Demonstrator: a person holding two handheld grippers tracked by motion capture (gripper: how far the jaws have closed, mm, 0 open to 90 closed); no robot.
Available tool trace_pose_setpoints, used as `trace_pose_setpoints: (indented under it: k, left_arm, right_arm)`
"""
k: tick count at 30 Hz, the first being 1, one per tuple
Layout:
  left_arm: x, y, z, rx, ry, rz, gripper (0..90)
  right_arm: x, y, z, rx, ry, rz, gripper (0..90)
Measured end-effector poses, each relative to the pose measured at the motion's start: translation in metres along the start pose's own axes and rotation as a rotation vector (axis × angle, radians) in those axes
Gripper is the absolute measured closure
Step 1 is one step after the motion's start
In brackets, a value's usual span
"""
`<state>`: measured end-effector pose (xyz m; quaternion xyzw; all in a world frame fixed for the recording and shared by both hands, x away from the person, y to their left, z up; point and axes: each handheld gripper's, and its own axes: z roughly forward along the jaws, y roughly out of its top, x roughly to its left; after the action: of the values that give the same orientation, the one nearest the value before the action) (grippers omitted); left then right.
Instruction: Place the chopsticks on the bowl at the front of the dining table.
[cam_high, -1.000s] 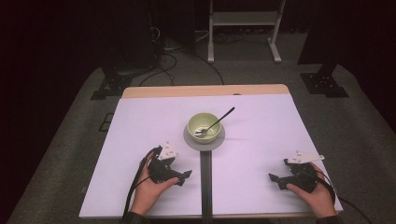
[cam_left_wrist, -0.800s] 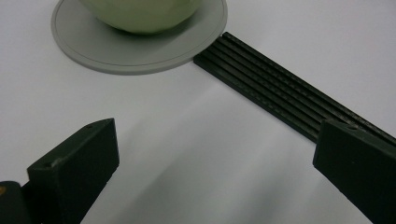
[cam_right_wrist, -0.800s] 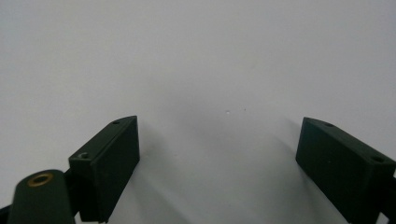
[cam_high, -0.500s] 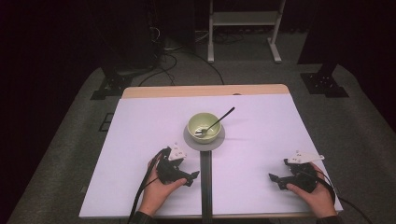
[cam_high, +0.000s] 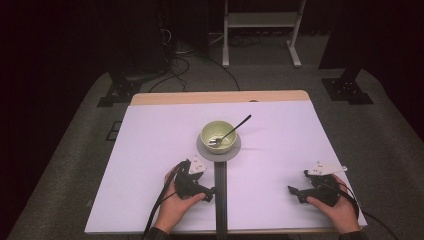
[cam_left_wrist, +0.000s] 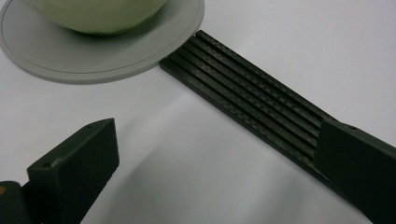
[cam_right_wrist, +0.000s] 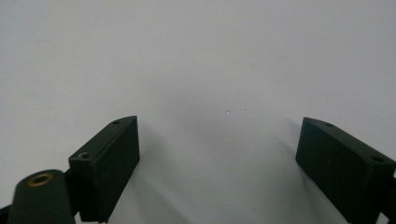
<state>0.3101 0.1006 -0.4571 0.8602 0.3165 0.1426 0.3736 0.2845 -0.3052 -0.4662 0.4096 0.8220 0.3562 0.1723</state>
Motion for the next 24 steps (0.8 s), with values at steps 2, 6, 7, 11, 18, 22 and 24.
trace_pose_setpoints:
  k: [2, 6, 7, 11, 18, 22, 24]
  left_arm:
    - [-0.0009, 0.0, 0.0015, 0.006, 0.006, 0.007, 0.0]
    - [-0.0012, -0.0005, 0.0031, 0.01, 0.006, 0.004, 0.0]
    - [-0.0011, -0.0004, 0.0029, 0.01, 0.002, 0.0, 0.0]
    - [-0.0027, -0.0005, 0.0045, 0.011, 0.005, 0.007, 0.0]
    - [-0.0028, -0.0013, 0.0055, 0.022, 0.014, 0.014, 0.0]
    - [-0.0031, -0.0017, 0.0055, 0.029, 0.02, 0.016, 0.0]
    - [-0.0033, -0.002, 0.0054, 0.032, 0.019, 0.015, 0.0]
  right_arm:
    - [0.0, 0.0, 0.0, 0.0, 0.0, 0.0, 12.2]
    - [0.0, 0.0, 0.0, 0.0, 0.0, 0.0, 12.2]
    - [0.0, 0.0, 0.0, 0.0, 0.0, 0.0, 12.2]
    - [0.0, 0.0, 0.0, 0.0, 0.0, 0.0, 12.2]
    - [0.0, 0.0, 0.0, 0.0, 0.0, 0.001, 12.2]
    - [0.0, 0.0, 0.0, 0.0, 0.0, 0.0, 12.2]
    - [0.0, 0.0, 0.0, 0.0, 0.0, 0.0, 12.2]
